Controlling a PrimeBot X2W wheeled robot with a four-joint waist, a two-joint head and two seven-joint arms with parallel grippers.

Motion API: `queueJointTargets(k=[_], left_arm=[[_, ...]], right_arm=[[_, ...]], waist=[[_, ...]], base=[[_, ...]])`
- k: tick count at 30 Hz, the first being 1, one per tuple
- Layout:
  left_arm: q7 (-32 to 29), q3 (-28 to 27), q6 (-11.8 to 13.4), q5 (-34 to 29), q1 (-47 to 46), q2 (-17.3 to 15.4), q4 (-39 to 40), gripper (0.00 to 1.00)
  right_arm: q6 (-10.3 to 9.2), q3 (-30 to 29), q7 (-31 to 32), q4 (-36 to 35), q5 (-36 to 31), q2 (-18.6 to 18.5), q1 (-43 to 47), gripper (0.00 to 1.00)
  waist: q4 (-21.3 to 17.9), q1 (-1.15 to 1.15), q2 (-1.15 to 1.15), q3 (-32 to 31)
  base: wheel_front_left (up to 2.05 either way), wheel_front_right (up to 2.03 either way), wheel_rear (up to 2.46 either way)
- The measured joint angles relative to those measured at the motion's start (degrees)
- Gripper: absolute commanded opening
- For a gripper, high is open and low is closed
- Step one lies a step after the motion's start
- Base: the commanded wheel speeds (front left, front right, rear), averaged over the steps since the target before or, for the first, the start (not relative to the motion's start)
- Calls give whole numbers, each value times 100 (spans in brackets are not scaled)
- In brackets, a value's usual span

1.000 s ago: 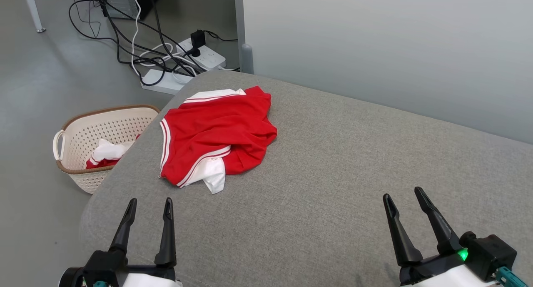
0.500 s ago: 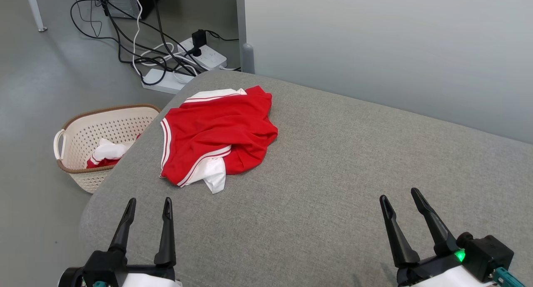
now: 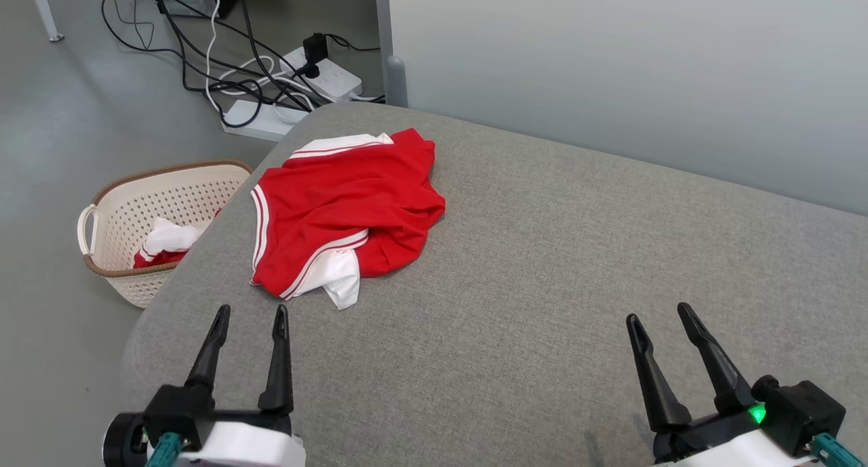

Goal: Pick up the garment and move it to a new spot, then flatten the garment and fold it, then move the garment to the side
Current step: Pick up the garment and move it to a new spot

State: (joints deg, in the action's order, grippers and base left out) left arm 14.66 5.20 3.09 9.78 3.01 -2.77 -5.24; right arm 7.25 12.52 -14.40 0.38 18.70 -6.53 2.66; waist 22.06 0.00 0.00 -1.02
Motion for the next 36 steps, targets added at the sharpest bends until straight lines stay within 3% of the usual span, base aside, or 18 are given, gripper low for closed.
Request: queueJointTargets(k=[18, 36], left_arm=[[0, 15, 22, 263, -1808, 44, -1154, 100], [-263, -191, 225, 719, -4078, 130, -4010, 100]], right_arm=[[0, -46, 0, -142, -2, -356, -386, 100], [0, 10, 0, -179, 55, -662, -934, 100]], waist=[[-477, 0, 0, 771], [-1176, 0, 0, 1626]], base=[[0, 0, 0], [0, 0, 0]])
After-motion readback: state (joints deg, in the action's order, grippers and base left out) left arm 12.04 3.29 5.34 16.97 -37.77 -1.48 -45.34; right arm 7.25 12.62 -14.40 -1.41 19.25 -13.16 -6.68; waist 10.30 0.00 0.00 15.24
